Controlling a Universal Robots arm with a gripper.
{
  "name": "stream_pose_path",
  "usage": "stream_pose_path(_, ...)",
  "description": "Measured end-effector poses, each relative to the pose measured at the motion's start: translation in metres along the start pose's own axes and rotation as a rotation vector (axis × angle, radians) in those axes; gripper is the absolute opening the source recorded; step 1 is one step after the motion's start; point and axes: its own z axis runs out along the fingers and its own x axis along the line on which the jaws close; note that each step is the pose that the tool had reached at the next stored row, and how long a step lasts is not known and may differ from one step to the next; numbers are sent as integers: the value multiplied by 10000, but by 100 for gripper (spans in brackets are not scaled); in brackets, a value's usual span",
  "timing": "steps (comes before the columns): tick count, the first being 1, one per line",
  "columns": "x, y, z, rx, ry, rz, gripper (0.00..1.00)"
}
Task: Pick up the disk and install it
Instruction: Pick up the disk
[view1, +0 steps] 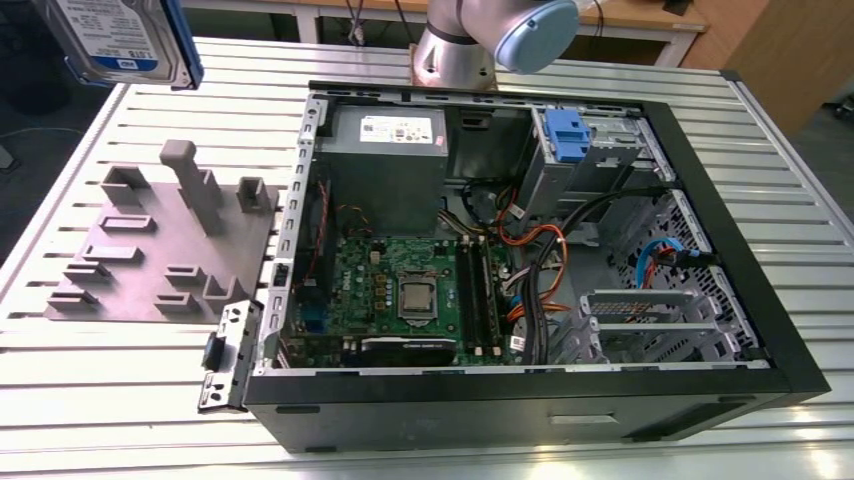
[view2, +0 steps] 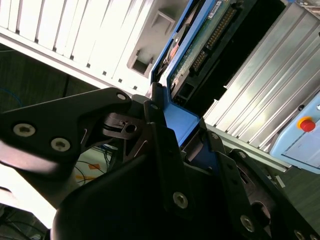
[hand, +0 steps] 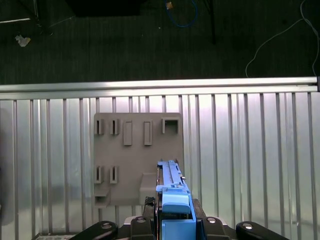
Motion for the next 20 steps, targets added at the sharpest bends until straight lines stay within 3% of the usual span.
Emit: stream_pose_path(20, -3, -57, -1, 0, 0, 0, 37)
